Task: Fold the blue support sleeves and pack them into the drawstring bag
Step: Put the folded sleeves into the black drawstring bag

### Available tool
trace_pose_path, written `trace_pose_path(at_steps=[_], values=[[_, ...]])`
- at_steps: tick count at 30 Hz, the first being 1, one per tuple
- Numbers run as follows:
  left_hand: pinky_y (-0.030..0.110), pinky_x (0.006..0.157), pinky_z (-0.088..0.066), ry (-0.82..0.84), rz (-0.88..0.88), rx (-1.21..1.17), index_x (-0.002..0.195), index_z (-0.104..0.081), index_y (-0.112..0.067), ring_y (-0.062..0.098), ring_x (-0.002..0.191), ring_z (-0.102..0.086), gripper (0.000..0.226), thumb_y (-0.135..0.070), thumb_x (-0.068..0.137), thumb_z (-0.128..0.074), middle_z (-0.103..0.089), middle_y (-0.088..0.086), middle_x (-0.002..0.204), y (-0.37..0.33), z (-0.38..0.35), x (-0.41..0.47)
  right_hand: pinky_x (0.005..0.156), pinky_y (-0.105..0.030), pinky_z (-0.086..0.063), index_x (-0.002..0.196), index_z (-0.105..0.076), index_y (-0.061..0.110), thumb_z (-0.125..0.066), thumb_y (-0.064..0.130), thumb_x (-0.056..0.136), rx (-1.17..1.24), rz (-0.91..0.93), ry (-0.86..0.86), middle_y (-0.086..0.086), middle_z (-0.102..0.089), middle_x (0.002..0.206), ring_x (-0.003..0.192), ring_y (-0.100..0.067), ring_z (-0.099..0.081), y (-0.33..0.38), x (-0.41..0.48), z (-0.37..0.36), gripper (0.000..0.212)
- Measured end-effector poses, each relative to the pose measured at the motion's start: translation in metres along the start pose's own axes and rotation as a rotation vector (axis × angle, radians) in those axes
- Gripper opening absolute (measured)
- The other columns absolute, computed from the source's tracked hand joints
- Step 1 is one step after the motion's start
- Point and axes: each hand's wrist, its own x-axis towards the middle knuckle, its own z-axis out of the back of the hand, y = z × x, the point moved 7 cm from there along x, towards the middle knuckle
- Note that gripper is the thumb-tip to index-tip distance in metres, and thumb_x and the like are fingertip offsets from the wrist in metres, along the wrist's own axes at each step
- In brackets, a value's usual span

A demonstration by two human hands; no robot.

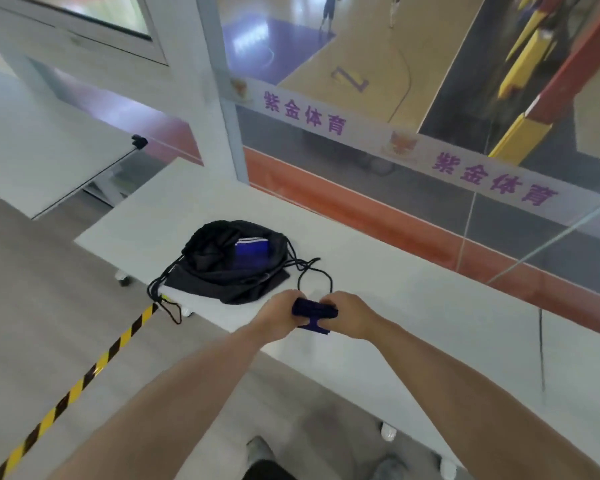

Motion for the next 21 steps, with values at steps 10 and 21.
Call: trace_pose_path(at_steps=[10,21], values=[[0.030,0.101,-0.044,-0.183,0.169,-0.001,0.137,-0.053,-0.018,0.018,0.118,-0.056,0.051,-0.023,0.088,-0.067,-0.054,-0.002,0.134,0.149,0.115,-0.015,0.067,-0.031,-0.048,0.095,-0.062,0.014,-0.067,0.030,0.083,-0.039,-0.138,-0.036,-0.005,-0.068,0.089,0.080,-0.024,-0.063,0.130,0.110,-0.042,0.020],[0.037,0.100,-0.044,-0.065,0.288,0.278,0.133,-0.057,-0.024,0.019,0.122,-0.052,0.036,-0.031,0.098,-0.048,-0.052,-0.005,0.139,0.257,0.169,0.033,0.084,-0.046,-0.059,0.118,-0.060,0.011,-0.065,0.046,0.070,0.467,-0.419,-0.093,-0.008,-0.070,0.102,0.091,-0.031,-0.069,0.116,0.258,-0.079,0.060]])
